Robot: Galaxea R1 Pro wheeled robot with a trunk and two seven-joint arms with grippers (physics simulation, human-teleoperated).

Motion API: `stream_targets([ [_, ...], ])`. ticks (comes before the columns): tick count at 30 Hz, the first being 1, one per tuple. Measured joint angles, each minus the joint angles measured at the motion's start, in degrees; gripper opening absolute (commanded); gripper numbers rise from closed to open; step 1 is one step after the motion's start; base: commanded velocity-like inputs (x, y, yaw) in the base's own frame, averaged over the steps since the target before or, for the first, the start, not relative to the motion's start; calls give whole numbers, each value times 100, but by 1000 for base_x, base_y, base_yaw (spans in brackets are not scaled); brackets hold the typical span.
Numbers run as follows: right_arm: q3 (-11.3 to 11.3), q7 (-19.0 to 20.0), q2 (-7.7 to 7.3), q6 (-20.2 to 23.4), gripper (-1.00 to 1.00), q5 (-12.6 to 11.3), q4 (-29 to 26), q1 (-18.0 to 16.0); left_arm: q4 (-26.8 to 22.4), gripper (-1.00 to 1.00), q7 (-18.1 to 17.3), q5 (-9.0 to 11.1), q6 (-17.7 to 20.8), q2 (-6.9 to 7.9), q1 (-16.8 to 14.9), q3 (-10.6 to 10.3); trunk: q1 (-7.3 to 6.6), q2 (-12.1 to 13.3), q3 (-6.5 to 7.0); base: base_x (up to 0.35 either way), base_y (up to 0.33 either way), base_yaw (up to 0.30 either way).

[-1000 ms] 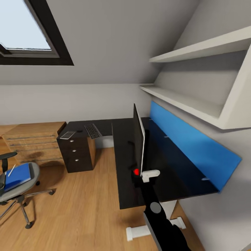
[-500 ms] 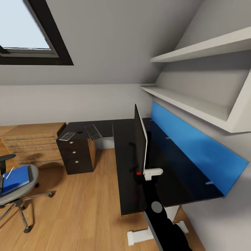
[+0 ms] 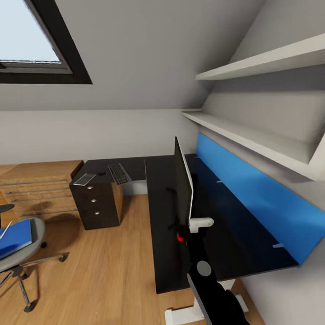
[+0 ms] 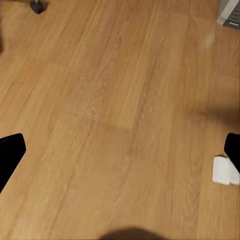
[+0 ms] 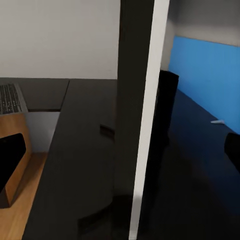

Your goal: In the bedroom, organize the workspace by keeping the computer under the desk, ensuring the monitor is on the desk, placing the keyboard on the desk next to the monitor, placing the mouse on the desk next to the keyboard, moving the folder from the swivel chair onto the desk next to the mouse, stacking the notebook on top of the folder with the pen on top of the notebook, and positioning the swivel chair next to the desk.

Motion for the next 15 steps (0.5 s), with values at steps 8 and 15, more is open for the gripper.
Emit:
stream_targets([
  [8,-7,-3,-1,-2,100,0,8,0,1,100,0,0,0,0,0,0,-1,-1,0,147,0,0],
  [15,-15,-10,-9,-2,100,0,9,0,1,100,5,3,0,0,0,0,1,0,0,193,0,0],
])
